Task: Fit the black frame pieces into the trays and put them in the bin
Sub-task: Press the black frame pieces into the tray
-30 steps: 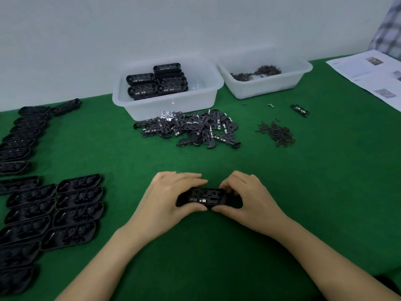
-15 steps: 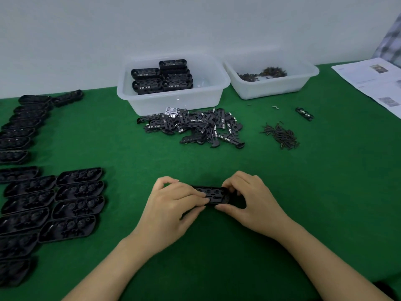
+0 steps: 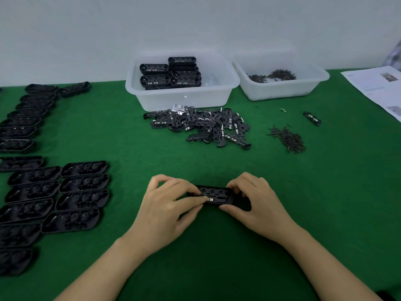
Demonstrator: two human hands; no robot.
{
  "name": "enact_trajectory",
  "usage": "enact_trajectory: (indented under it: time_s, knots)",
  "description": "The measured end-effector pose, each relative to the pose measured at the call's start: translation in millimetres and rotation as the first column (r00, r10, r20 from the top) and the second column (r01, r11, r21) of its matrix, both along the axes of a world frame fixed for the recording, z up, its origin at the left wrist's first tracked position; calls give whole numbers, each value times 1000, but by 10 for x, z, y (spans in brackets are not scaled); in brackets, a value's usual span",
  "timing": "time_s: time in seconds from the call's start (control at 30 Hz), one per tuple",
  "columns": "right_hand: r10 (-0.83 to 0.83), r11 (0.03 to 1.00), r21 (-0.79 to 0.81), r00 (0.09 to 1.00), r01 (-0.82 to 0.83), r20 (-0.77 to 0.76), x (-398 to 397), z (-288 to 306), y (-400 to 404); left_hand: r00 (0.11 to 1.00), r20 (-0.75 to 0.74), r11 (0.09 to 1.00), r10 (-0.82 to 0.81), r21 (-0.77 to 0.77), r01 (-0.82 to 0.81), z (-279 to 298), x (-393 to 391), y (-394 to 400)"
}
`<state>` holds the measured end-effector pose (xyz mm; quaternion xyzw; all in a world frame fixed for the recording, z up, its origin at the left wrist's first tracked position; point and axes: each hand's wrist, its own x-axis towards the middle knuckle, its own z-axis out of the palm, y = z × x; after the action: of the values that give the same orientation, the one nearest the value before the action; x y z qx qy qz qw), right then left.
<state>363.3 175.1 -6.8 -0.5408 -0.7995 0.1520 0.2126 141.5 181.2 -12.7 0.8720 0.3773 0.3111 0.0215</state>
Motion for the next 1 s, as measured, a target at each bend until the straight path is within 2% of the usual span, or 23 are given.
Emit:
enact_trajectory:
  time_s: [0.27,0.37,0.43,0.5,0.6,0.67,0.8,0.9,0.97,1.0]
  knots:
    - [25,999,28,1000,-25,-2,6,-9,24,999,48,966,-1,-257,13,39,-20,49]
    - [44,995,-88,996,-51,-82,63,50,60,998,47,951,-34,-305,47,38,-39,56]
    - [-57,991,-133,974,27,-220,176,137,168,998,53,949,-39,-310,54,27,-46,61]
    - [-217,976,-18,948,219,-232,388,196,384,998,56,952,-42,-301,57,17,-50,72]
    - [-450,877,179,893,445,-17,747,269,744,998,47,954,-44,-294,56,3,-44,99]
    - [-480,866,205,874,457,79,885,277,933,998,58,952,-28,-302,44,-1,-33,106]
    - [-352,926,256,883,279,312,896,244,1207,998,62,951,-28,-306,45,4,-47,108]
    - [-278,945,306,776,116,566,819,215,1321,998,63,945,-26,-324,45,15,-52,104]
    - [-289,933,356,699,52,654,799,211,1337,998,64,942,-28,-332,48,26,-50,100]
    - [-291,933,354,694,55,659,791,211,1334,997,64,942,-31,-332,50,27,-52,103]
